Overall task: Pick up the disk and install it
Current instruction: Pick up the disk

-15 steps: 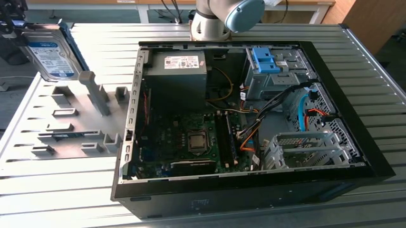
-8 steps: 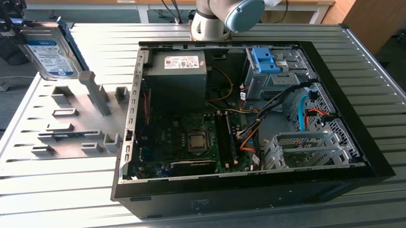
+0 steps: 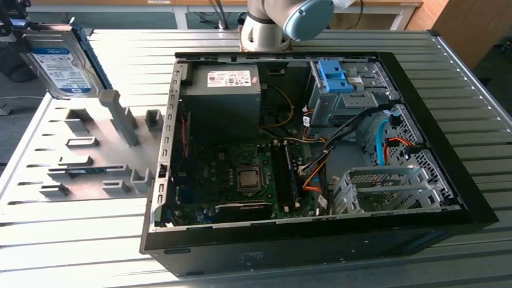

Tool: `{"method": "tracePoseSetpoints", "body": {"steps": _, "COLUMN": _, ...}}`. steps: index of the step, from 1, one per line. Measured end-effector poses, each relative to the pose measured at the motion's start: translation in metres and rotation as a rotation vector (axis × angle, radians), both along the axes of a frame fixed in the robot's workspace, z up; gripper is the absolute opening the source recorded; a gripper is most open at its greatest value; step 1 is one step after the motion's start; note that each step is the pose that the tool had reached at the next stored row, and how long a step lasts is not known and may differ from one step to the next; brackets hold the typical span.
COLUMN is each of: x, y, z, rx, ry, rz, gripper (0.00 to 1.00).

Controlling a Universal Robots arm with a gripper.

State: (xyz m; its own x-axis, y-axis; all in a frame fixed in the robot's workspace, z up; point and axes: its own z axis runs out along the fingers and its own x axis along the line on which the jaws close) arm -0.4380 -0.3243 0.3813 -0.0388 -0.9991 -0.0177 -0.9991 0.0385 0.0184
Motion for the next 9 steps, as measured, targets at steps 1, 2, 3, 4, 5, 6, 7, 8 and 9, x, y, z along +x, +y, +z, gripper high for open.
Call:
{"method": "tracePoseSetpoints", "body": {"steps": 1, "x": 0.0, "y": 0.0, "z": 0.0008, "rx": 0.0, "ry": 0.0, "rz": 0.0, "gripper": 0.37}}
{"method": "tracePoseSetpoints", "body": {"steps": 2, "x": 0.0, "y": 0.0, "z": 0.0015, "rx": 0.0001, "ry": -0.0001, "rz": 0.0, "gripper": 0.37}}
{"method": "tracePoseSetpoints", "body": {"steps": 3, "x": 0.0, "y": 0.0, "z": 0.0022, "rx": 0.0, "ry": -0.0001, "rz": 0.0, "gripper": 0.37}}
{"method": "tracePoseSetpoints", "body": {"steps": 4, "x": 0.0, "y": 0.0, "z": 0.0029, "rx": 0.0, "ry": -0.0001, "rz": 0.0, "gripper": 0.37}}
{"method": "tracePoseSetpoints", "body": {"steps": 5, "x": 0.0, "y": 0.0, "z": 0.0037, "rx": 0.0, "ry": 0.0, "rz": 0.0, "gripper": 0.37}}
{"method": "tracePoseSetpoints", "body": {"steps": 6, "x": 0.0, "y": 0.0, "z": 0.0044, "rx": 0.0, "ry": 0.0, "rz": 0.0, "gripper": 0.37}}
{"method": "tracePoseSetpoints", "body": {"steps": 7, "x": 0.0, "y": 0.0, "z": 0.0053, "rx": 0.0, "ry": 0.0, "rz": 0.0, "gripper": 0.37}}
{"method": "tracePoseSetpoints", "body": {"steps": 8, "x": 0.0, "y": 0.0, "z": 0.0061, "rx": 0.0, "ry": -0.0001, "rz": 0.0, "gripper": 0.37}}
{"method": "tracePoseSetpoints", "body": {"steps": 9, "x": 0.0, "y": 0.0, "z": 0.0072, "rx": 0.0, "ry": 0.0, "rz": 0.0, "gripper": 0.37}}
